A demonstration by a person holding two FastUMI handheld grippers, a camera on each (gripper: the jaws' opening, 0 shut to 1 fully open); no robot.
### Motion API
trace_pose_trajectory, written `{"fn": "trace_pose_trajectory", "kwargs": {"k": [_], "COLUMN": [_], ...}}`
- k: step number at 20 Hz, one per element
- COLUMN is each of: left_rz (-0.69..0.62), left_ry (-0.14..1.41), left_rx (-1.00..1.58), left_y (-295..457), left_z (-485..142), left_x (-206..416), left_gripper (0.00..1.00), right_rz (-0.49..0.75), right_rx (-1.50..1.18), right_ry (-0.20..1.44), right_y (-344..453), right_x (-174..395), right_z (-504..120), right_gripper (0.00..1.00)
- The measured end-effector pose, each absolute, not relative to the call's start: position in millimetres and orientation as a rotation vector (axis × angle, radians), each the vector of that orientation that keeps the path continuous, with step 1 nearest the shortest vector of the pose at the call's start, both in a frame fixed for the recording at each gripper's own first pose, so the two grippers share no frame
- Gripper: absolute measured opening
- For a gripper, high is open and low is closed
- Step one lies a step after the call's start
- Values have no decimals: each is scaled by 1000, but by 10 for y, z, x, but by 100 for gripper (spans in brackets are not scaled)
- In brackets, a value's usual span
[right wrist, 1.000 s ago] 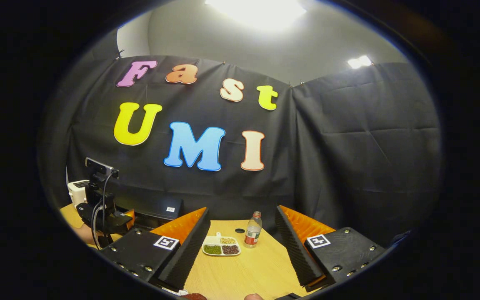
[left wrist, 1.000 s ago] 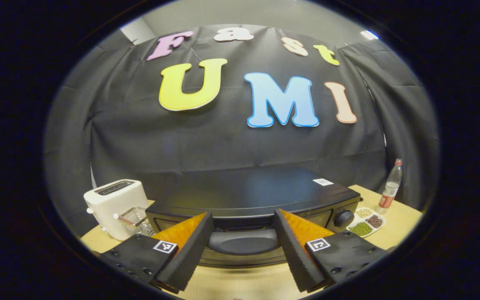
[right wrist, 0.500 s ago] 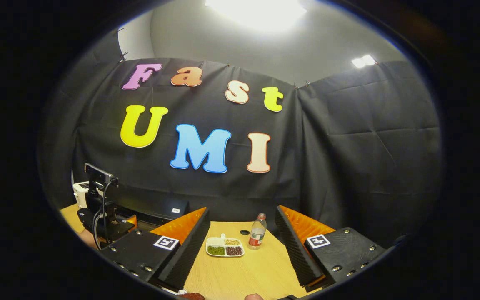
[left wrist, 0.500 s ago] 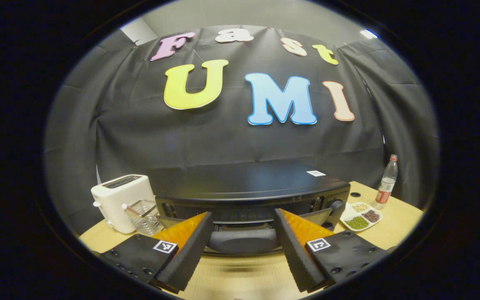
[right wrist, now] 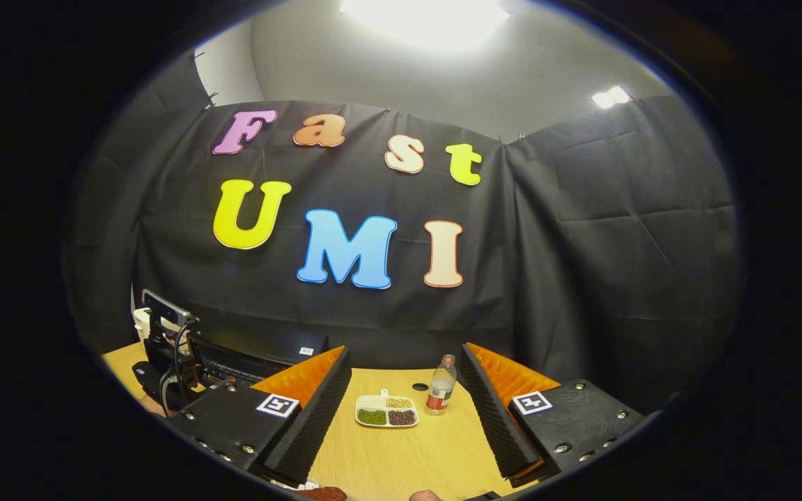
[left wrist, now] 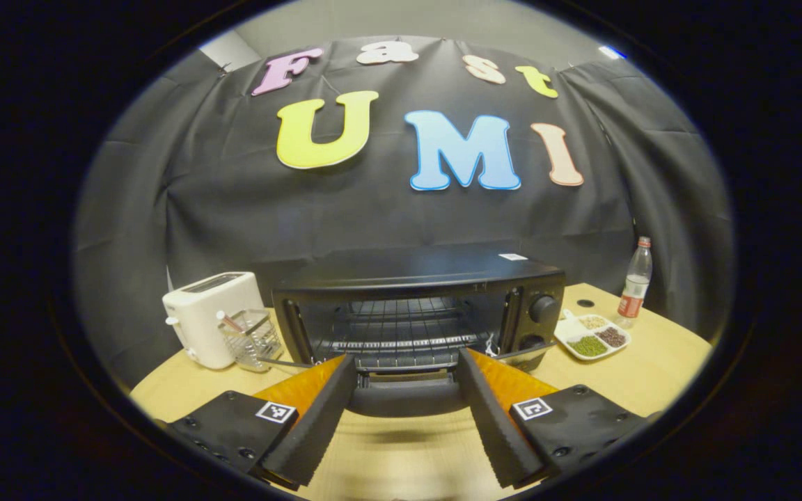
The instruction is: Open the electric oven with the left hand, put the food in, and close the electric oven.
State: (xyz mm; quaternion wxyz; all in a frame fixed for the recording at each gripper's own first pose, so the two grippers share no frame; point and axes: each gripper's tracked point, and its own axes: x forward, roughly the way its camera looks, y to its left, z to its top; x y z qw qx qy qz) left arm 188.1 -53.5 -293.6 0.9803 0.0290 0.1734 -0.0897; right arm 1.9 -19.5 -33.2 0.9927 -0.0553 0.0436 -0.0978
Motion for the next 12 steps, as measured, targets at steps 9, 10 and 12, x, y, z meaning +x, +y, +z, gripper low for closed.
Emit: {"fn": "trace_pose_trajectory", "kwargs": {"k": [9,10,12], "left_rz": [-186,-188,-190], "left_ry": [414,424,444], "left_rx": [92,97,107], "left_y": [-519,-519,-510], "left_z": [-3239,-3280,-3389], "left_x": [1544,1516,1471], "left_gripper": [97,97,98], "right_rz": [-173,-169,-159], "right_rx": [-107,-105,-108], "right_ry": [105,111,121], "right_y": [-131,-123,-106], "right_x": [-22,-29,-37], "right_z": [-416,-439,-468], "right_gripper": [95,95,95]}}
